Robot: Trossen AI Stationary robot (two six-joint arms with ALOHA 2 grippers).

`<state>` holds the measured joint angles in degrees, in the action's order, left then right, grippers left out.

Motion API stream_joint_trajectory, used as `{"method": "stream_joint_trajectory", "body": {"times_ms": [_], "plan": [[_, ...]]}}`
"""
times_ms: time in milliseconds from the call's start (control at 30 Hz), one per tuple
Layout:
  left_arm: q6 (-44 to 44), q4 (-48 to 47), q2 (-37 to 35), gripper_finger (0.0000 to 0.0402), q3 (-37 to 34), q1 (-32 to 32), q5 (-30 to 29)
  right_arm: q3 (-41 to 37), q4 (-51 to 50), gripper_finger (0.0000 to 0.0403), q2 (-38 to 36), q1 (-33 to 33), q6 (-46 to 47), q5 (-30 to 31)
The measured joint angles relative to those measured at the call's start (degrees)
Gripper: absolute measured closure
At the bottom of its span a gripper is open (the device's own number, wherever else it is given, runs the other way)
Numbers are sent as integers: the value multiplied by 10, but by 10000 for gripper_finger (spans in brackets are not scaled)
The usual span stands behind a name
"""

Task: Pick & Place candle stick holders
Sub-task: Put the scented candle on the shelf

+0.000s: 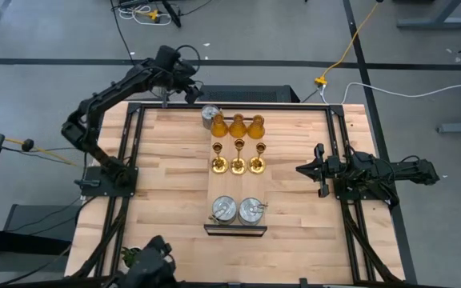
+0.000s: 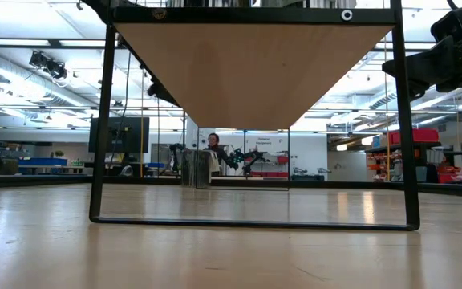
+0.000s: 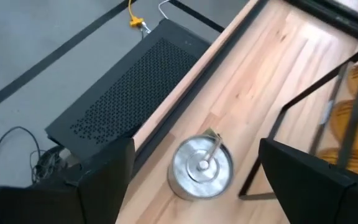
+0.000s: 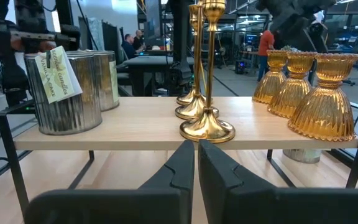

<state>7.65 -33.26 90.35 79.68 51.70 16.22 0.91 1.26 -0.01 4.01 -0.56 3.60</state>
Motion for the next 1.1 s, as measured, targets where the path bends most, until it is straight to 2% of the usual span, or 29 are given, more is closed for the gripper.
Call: {"method": "stream_joint_trajectory", "body": {"times_ms": [300, 700, 1100], "plan": [[66, -5, 43, 48, 5, -8, 1, 0, 0, 376, 0, 0, 0, 0], [66, 65, 42, 48, -93, -21, 0, 0, 0, 376, 0, 0, 0, 0], [42, 195, 42, 48, -172, -30, 22, 0, 0, 376, 0, 0, 0, 0]]}}
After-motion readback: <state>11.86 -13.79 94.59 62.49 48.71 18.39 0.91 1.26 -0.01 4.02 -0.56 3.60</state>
